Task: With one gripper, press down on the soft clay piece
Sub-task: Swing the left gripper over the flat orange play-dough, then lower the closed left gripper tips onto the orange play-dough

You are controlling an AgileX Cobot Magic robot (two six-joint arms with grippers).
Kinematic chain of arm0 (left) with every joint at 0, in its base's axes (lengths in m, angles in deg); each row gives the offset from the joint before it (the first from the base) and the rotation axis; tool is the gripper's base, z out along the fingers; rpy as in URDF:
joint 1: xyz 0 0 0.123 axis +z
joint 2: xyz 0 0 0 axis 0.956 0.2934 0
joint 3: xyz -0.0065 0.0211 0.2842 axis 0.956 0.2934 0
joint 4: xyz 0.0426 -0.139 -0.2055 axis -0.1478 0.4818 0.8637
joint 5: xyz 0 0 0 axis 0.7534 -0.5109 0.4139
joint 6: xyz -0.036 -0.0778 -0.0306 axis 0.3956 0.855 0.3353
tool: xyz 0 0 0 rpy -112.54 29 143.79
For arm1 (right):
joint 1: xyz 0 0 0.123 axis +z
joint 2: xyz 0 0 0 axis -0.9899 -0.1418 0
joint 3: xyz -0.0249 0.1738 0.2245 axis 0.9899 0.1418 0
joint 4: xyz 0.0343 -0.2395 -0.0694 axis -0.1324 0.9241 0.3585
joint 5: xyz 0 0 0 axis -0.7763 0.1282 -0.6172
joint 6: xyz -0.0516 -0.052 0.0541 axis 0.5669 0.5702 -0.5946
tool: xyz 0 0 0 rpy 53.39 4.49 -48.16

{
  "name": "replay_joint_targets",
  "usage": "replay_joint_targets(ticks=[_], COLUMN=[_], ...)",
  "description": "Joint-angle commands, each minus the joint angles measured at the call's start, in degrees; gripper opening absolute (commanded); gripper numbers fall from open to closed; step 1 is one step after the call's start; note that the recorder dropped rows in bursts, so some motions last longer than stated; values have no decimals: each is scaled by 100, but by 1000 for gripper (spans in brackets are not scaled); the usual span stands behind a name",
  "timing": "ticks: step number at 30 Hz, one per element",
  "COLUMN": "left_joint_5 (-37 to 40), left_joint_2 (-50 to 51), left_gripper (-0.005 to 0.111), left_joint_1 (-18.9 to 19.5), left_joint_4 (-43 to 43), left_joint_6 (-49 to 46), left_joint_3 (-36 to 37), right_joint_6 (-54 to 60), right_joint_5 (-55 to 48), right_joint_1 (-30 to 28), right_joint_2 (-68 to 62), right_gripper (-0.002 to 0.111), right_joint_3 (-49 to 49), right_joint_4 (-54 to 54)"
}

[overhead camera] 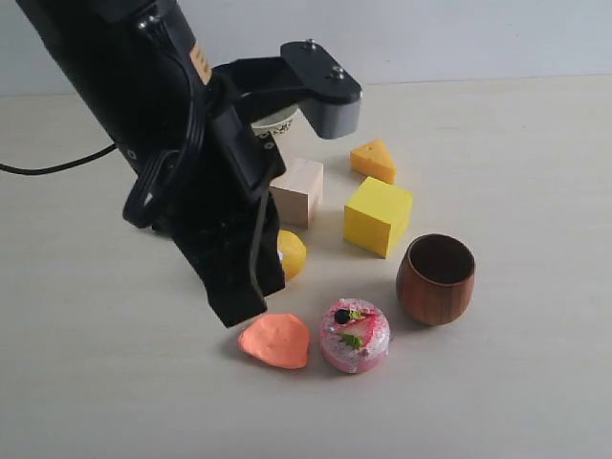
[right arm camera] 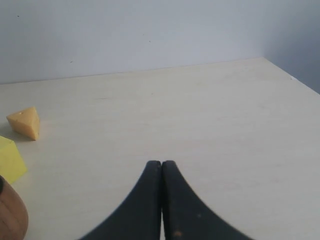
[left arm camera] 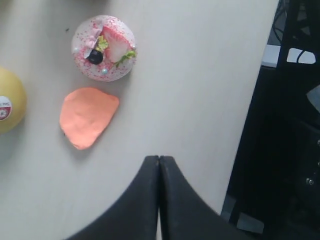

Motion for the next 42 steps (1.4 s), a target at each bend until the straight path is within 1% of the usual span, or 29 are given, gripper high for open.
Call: replay_joint_targets(ticks=[1,6,11,15,22,26,31,34,37,39,40,42], left_joint_5=[7,7,-44,-270,-611,-646,-630,-585,-717,-746,-746,-746], left_joint_2=[4,4,4,4,38,202,630,977,1089,1155,1181,1220], left_gripper=[0,0,0,0,0,0,0,0,0,0,0,0], left_joint_1=[-68,-68,-68,-68,-68,-68,-68,-44,19,19,19,19], left_joint_4=[136,462,408,228,229,193,-107,-634,-605,-667,-851,-1012], left_joint_6=[57,57,57,57,273,679,769,919,919,767,622,619], left_joint_3=[-48,-48,-48,-48,-48,-34,-34,-34,-34,-34,-45,-45], right_joint_6=[21,21,21,21,21,21,21,21,21,21,21,21], right_joint_5=[57,57,57,57,57,57,57,57,57,57,57,57], right_joint_1=[13,13,13,13,13,13,13,13,13,13,13,13], right_joint_2=[35,35,35,35,35,35,35,35,35,35,35,35], right_gripper=[0,0,0,0,0,0,0,0,0,0,0,0], right_joint_3=[30,30,30,30,30,30,30,30,30,30,30,30], right_joint_4=[-14,-14,-14,-14,-14,-14,-14,-14,-14,-14,-14,-14])
